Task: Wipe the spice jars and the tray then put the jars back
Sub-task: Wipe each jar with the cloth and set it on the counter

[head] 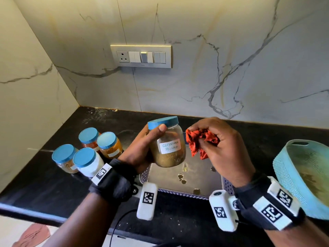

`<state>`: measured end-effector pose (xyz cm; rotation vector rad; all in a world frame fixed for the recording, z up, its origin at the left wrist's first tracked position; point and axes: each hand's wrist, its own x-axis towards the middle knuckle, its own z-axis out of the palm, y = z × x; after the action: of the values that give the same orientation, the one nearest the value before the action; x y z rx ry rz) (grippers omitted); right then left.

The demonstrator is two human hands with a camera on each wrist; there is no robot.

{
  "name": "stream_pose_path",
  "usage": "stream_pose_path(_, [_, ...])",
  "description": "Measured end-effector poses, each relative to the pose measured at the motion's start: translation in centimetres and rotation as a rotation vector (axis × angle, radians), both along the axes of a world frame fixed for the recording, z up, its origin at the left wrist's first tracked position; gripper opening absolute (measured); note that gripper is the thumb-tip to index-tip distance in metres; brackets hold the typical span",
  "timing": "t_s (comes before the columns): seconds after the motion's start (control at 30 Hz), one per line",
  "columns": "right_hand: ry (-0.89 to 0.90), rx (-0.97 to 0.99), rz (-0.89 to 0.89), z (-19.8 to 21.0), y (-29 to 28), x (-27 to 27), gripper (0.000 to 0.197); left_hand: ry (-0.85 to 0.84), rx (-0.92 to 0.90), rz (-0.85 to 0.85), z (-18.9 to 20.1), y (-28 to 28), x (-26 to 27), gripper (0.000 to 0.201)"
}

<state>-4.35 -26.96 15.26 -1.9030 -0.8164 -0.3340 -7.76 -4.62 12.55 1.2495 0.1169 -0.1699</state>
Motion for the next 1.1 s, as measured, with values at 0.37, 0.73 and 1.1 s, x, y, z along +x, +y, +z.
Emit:
stream_pose_path(0.37, [-0.488,-0.352,0.075,0.3,3.0,-1.9,0.030,-0.034,-0.031,0.110,0.8,-0.7,-0.3,0.063])
stream_pose_path(0.73, [-0.515,-0.276,-0.005,1.3,3.5,-1.1,0.030,-0.051,-0.001,0.157,1.6,-1.1,0.0,0.064])
stream_pose_path(1.1, [-0.349,-0.126,-0.044,1.7,2.4,1.4,0.033,-0.055,-0.045,0.100,1.0,-1.6,-0.1,0.074])
